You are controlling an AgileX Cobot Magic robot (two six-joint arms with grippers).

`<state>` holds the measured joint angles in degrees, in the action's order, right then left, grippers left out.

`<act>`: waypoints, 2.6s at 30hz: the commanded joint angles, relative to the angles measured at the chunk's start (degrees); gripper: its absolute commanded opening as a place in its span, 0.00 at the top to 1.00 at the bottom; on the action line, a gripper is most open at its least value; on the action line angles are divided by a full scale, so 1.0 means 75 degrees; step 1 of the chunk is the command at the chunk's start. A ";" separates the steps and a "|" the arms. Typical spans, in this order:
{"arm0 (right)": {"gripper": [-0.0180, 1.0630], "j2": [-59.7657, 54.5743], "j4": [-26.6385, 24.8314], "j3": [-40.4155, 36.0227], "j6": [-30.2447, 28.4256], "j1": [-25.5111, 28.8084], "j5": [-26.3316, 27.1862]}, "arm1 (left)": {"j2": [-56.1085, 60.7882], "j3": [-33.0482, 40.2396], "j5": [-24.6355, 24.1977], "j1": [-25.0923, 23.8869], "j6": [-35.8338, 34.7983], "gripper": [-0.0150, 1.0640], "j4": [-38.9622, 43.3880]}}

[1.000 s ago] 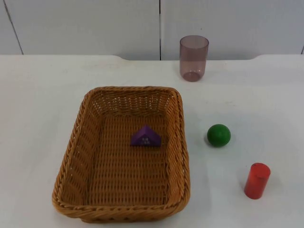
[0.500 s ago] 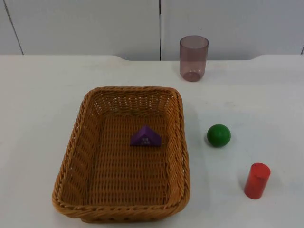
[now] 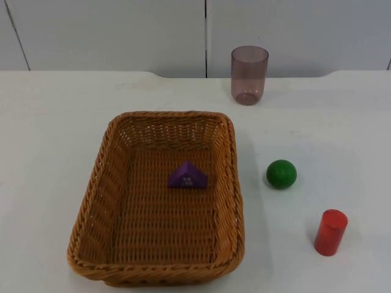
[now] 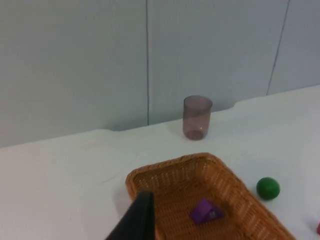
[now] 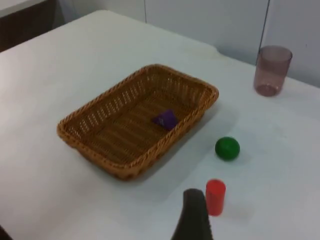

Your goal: Pick up the basket with the left hand and place the triangular block into the basket with the right hand.

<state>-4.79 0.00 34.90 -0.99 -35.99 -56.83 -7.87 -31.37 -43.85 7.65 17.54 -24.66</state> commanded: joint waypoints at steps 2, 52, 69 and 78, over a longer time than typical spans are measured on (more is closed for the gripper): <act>0.43 0.0416 -0.0053 -0.0200 0.0075 0.0033 -0.0410 | 0.0373 0.0036 -0.0491 0.0045 -0.0650 0.01 0.0665; 0.43 0.0638 -0.0047 -0.0718 0.0058 0.0033 -0.0681 | 0.1050 0.0394 -0.2377 0.0045 -0.2513 0.01 0.3409; 0.01 0.0638 0.0000 -0.0718 0.0046 0.0033 -0.0681 | 0.1050 0.0394 -0.2377 0.0045 -0.2548 0.01 0.3195; 0.01 0.0638 0.0000 -0.0718 0.0046 0.0033 -0.0681 | 0.1050 0.0394 -0.2363 0.0045 -0.2567 0.01 0.3160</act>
<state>-0.25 0.00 29.66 -0.44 -35.99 -62.24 -0.27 -28.67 -62.22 7.65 -1.33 0.00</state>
